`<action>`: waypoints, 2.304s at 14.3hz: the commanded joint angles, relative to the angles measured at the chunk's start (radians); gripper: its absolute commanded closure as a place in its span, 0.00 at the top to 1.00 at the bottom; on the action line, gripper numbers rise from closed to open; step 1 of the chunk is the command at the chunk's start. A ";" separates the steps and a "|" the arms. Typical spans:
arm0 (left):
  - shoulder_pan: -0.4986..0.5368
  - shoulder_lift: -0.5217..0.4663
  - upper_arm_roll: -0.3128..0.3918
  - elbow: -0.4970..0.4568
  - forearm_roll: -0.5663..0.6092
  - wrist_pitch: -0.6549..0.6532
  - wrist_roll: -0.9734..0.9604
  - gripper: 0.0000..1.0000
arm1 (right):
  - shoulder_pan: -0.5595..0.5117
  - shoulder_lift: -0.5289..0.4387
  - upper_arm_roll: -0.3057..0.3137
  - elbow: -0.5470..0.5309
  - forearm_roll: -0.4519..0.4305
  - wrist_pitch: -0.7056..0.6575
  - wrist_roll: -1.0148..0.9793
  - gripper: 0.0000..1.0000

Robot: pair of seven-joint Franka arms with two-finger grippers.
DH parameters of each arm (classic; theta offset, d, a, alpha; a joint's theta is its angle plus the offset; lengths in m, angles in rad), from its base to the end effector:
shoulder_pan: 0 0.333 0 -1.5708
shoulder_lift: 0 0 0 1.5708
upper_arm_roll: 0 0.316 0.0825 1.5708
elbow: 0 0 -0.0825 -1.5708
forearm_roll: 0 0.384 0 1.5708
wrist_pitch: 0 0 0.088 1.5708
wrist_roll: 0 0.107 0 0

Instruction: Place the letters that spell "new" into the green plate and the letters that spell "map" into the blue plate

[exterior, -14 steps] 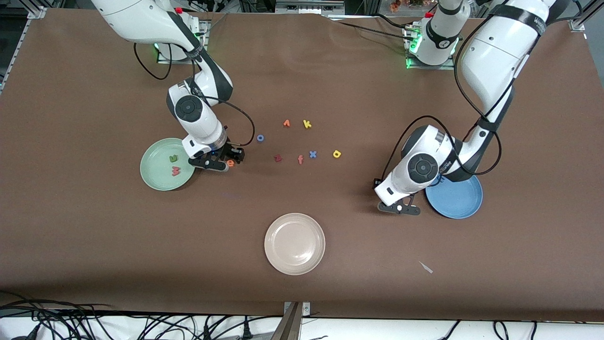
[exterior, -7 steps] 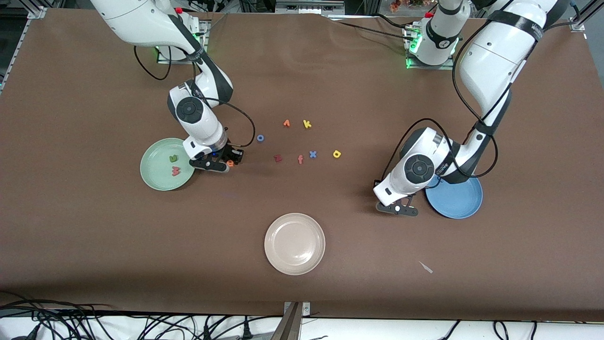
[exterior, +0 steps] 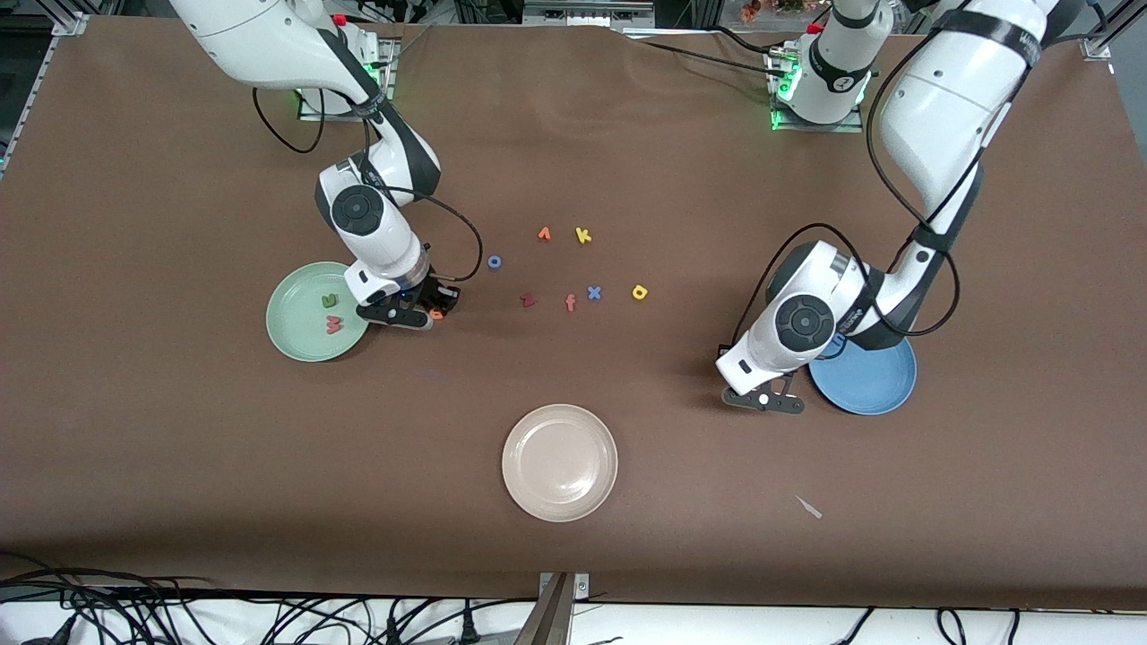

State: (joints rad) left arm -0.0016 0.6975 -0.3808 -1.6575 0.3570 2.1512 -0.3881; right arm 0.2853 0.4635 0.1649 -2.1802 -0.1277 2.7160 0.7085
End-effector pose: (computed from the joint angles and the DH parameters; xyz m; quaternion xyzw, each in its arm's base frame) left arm 0.6335 -0.2109 0.2128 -0.9946 0.0745 0.0575 0.0428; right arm 0.5081 0.2521 0.1841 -0.9958 0.0819 -0.0300 0.0289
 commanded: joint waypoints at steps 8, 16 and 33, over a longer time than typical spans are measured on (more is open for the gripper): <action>0.296 -0.182 -0.013 -0.074 -0.004 -0.203 0.532 0.17 | -0.248 -0.273 -0.056 -0.119 -0.009 -0.246 -0.543 0.44; 0.382 -0.076 -0.020 -0.070 -0.062 -0.201 0.626 1.00 | -0.250 -0.437 -0.059 0.089 0.063 -0.701 -0.541 1.00; 0.080 -0.052 -0.400 -0.073 -0.084 -0.139 -0.536 1.00 | -0.245 -0.416 -0.206 0.666 0.209 -1.266 -0.696 1.00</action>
State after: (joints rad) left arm 0.1125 0.6255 -0.7856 -1.7273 0.2834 1.9532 -0.8153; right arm 0.0294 0.0186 -0.0484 -1.5576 0.0726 1.4785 0.0193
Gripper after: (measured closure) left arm 0.000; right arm 0.000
